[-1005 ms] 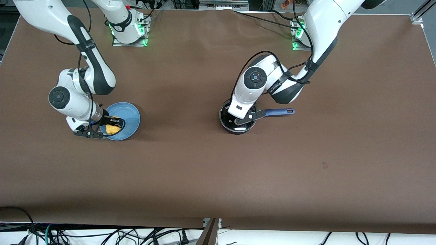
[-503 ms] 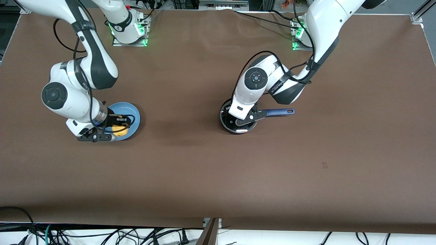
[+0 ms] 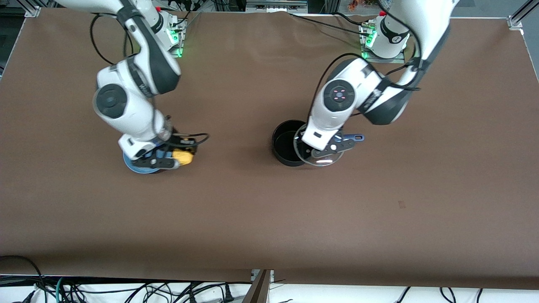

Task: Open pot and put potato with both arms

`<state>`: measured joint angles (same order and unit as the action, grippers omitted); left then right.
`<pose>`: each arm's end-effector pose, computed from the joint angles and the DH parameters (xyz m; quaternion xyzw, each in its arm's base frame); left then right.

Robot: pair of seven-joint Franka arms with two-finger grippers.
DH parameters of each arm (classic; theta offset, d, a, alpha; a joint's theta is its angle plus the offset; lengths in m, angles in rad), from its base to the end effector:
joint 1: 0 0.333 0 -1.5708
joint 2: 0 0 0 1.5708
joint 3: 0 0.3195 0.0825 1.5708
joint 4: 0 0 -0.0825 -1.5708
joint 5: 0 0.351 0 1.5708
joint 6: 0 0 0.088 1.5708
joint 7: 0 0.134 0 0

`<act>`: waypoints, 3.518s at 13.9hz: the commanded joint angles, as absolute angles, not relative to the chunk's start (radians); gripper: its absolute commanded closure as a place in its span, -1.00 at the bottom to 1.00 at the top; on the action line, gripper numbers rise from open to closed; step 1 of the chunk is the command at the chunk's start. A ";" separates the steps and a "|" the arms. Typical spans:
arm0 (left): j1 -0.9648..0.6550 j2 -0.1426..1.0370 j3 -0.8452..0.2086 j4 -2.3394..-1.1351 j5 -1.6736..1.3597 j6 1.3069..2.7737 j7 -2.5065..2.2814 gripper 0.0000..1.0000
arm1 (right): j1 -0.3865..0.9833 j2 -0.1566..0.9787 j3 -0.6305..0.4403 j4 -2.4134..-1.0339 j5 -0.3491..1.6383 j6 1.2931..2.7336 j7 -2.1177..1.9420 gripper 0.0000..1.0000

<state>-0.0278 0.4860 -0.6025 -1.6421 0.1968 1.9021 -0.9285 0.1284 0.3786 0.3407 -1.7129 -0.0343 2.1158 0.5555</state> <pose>0.5346 -0.3155 0.3535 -0.9885 -0.1277 0.0798 0.0156 0.5723 0.2654 0.3765 -0.9975 0.0472 0.0028 0.0521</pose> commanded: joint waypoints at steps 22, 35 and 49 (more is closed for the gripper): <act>0.514 0.612 -0.560 -1.823 0.394 2.105 -0.127 1.00 | 0.595 0.844 0.327 -1.367 -0.095 2.477 1.040 0.12; 0.517 0.675 -0.546 -1.761 0.420 2.111 -0.124 -1.00 | 0.562 0.760 0.319 -1.332 -0.114 2.259 1.019 -1.00; 0.552 0.180 -0.733 -1.608 0.155 1.597 -0.069 -1.00 | 0.112 0.370 0.238 -1.322 -0.104 1.583 0.088 -1.00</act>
